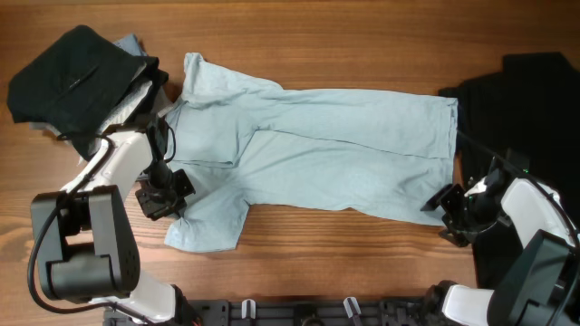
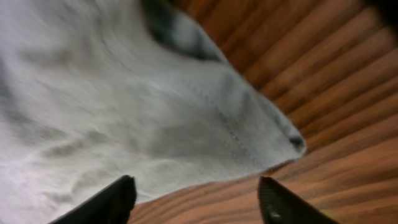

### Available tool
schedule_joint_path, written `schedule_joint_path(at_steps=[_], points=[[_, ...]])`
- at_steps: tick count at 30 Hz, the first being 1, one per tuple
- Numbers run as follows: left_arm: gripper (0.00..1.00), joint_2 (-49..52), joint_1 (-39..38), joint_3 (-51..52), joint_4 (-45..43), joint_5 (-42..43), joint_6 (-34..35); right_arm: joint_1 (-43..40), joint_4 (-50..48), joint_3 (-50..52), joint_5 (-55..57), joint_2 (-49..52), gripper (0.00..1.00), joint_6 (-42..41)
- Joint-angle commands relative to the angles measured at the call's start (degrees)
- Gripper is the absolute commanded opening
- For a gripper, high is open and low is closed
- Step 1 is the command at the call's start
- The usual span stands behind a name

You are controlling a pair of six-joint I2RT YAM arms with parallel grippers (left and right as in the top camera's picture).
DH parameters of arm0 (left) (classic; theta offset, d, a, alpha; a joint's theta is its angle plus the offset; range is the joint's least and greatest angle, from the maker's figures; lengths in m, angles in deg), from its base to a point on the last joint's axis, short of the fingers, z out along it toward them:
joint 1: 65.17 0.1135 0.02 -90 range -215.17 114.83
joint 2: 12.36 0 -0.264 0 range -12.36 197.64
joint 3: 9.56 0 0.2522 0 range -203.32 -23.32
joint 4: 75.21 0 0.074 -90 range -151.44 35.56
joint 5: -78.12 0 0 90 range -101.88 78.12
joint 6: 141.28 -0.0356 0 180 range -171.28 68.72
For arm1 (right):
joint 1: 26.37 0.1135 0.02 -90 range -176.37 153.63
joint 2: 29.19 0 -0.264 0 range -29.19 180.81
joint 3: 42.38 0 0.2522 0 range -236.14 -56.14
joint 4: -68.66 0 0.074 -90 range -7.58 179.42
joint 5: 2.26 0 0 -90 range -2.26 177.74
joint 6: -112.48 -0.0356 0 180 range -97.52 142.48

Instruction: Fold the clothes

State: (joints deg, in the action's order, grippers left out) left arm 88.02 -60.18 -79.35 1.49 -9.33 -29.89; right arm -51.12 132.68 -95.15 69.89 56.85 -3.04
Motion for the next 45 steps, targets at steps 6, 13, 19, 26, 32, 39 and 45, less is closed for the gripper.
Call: schedule_joint_path(at_steps=[6, 13, 19, 26, 32, 39, 45], points=[[0.04, -1.1, 0.3, -0.3, -0.4, 0.7, 0.9, 0.1, -4.4, -0.1, -2.2, -0.3, 0.18, 2.9], [0.04, -3.3, 0.3, -4.1, 4.6, 1.6, -1.1, 0.1, 1.4, -4.3, -7.1, -3.5, 0.04, 10.5], [0.04, -9.7, 0.3, -6.5, 8.4, 3.9, -1.7, 0.1, 5.7, -5.7, -7.1, -8.7, 0.04, 10.4], [0.04, -17.3, 0.3, -6.6, 11.7, 5.0, -1.6, 0.1, 10.9, -7.1, -6.8, -14.5, 0.04, 10.3], [0.04, -24.6, 0.3, -6.7, 16.7, 5.4, -1.2, 0.1, 20.4, -9.7, -7.1, -17.6, 0.04, 8.7], [0.04, -27.2, 0.3, -6.7, 5.7, 7.1, -1.0, 0.1, 12.8, -9.7, -7.3, -18.0, 0.04, 7.3], [0.04, -26.8, 0.3, -6.7, -9.9, 7.8, 0.1, 0.2, 1.6, -9.7, -7.3, -14.4, 0.04, 3.1]])
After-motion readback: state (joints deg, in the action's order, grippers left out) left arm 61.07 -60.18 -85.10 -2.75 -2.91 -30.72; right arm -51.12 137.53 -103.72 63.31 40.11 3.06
